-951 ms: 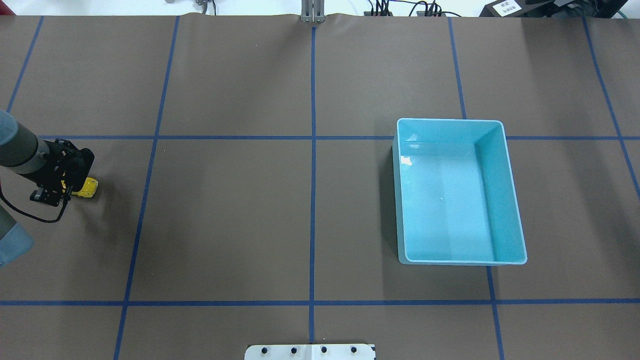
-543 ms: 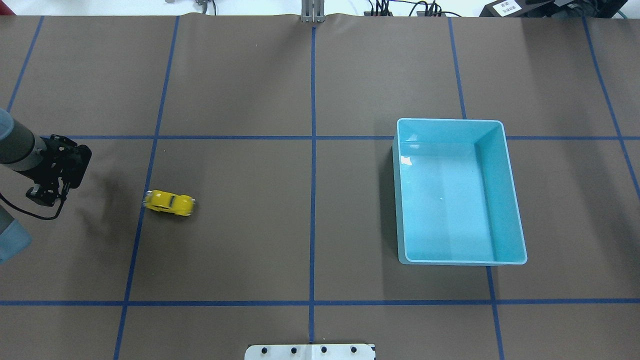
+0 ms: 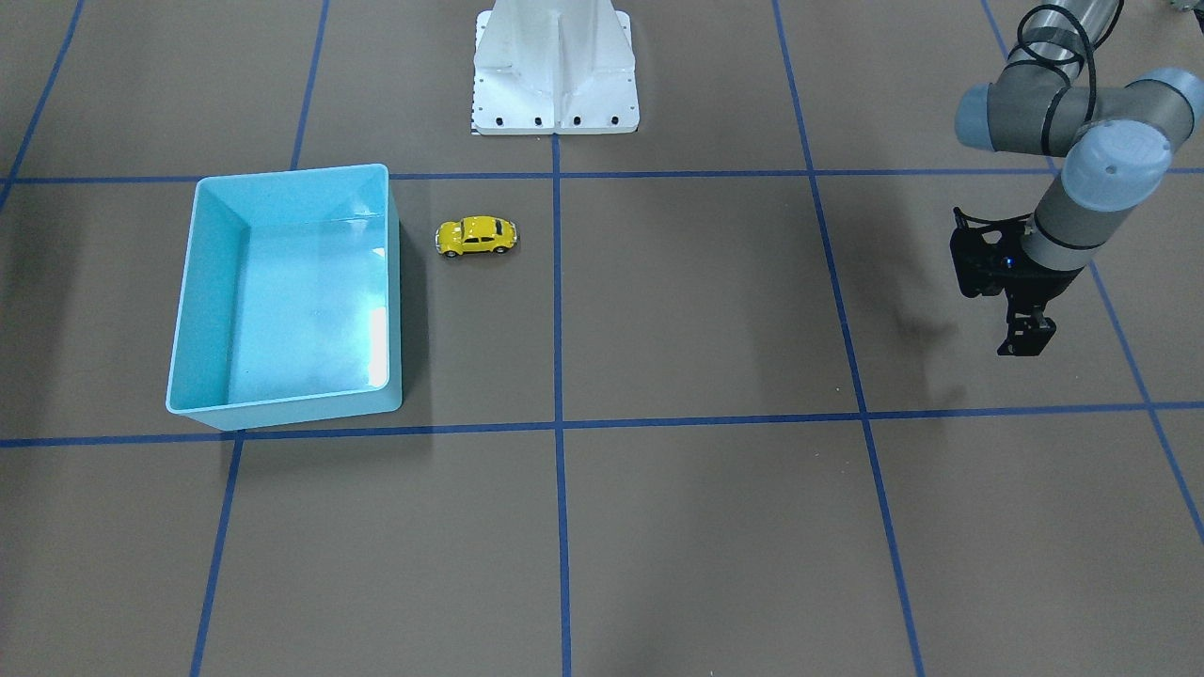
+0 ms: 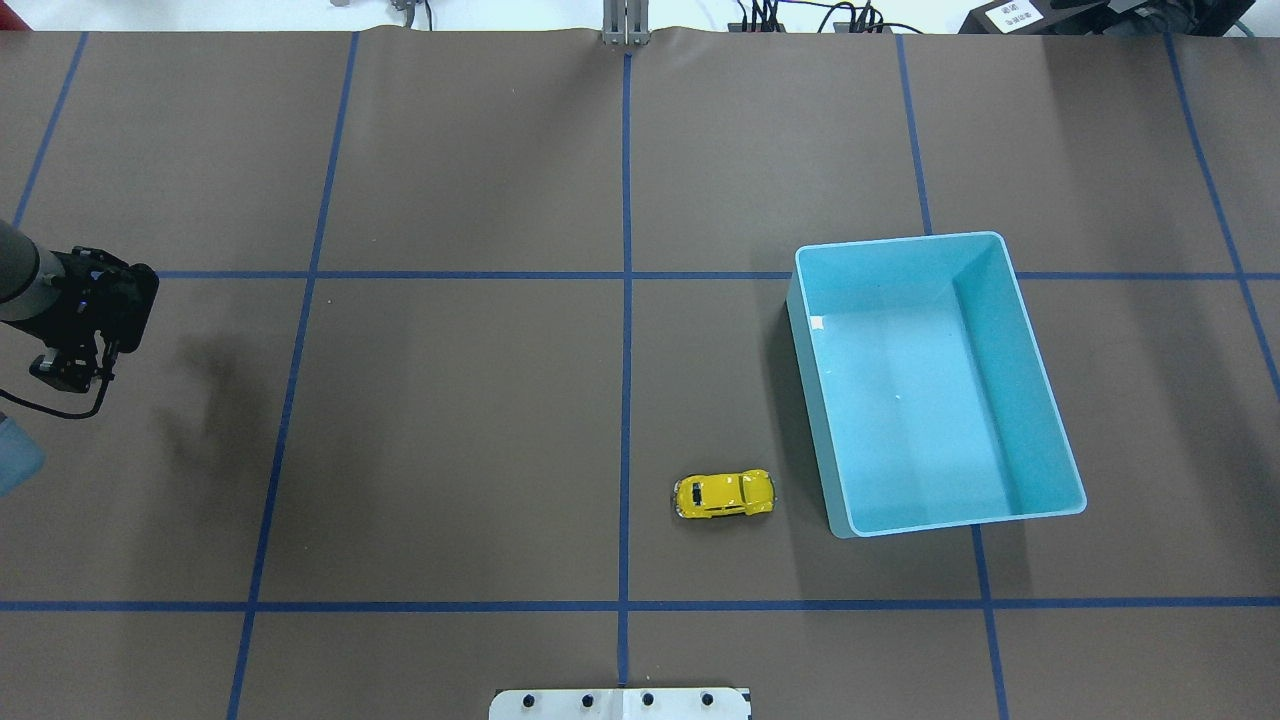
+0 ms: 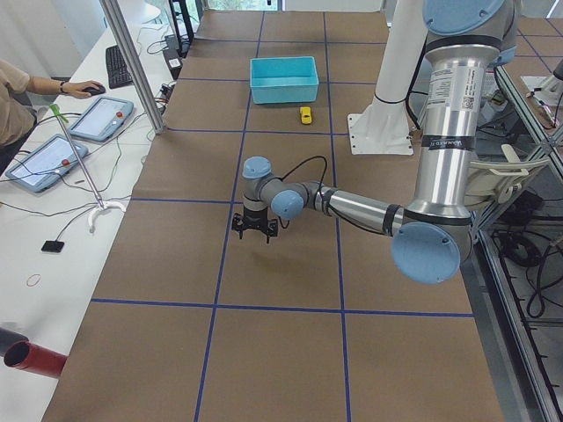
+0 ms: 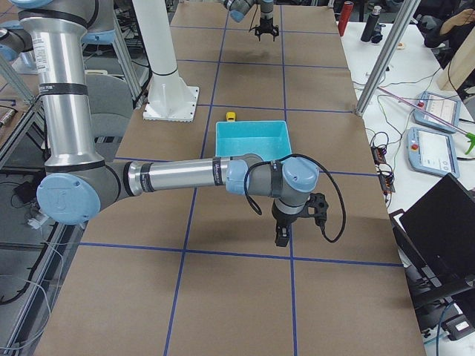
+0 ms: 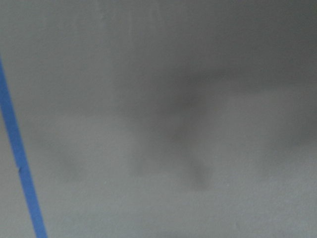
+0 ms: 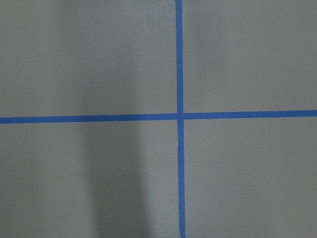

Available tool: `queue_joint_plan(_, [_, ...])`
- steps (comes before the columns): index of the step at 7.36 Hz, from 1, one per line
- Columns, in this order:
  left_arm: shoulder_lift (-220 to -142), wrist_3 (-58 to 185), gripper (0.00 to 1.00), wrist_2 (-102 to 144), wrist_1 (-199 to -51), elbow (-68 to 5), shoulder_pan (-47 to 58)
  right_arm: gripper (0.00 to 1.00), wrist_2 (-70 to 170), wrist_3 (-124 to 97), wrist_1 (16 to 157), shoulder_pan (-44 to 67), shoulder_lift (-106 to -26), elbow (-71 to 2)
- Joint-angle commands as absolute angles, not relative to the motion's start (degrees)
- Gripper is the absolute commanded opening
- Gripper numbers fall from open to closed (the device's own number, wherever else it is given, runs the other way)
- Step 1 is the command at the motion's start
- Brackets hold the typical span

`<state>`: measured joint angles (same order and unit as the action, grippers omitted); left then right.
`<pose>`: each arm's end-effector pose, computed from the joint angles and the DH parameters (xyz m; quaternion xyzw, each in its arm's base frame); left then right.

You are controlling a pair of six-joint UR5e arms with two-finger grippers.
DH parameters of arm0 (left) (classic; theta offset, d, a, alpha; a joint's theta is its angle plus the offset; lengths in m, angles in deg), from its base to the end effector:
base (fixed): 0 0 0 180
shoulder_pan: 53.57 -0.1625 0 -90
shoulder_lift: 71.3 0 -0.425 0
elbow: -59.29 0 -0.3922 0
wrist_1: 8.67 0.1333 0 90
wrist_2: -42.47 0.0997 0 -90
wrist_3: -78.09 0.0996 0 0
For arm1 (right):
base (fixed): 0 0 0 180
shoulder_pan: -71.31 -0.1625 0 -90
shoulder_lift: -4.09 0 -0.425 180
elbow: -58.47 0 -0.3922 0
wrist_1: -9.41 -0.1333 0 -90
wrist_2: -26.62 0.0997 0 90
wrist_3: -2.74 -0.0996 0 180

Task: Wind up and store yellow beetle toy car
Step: 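Release the car with the left gripper and withdraw the left arm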

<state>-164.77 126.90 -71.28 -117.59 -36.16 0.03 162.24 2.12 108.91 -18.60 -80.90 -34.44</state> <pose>0.2478 -0.4931 0.5600 0.2556 0.1731 0.6794 0.6656 0.0613 -0.5234 0.6042 -0.0151 -0.3876 0.0096 0.9217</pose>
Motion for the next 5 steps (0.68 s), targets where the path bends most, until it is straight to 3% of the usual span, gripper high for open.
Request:
queue_joint_plan(1, [-164.64,118.56,1.00,-71.52,-117.57,-36.16,2.85,1.00,162.23,2.12,108.91,-18.60,-80.91,-34.43])
queue_joint_plan(5, [-165.08,78.37,1.00,-83.00,-111.78,-36.42,12.50,1.00,162.23,2.12,108.99,-18.34,-78.89,-34.43])
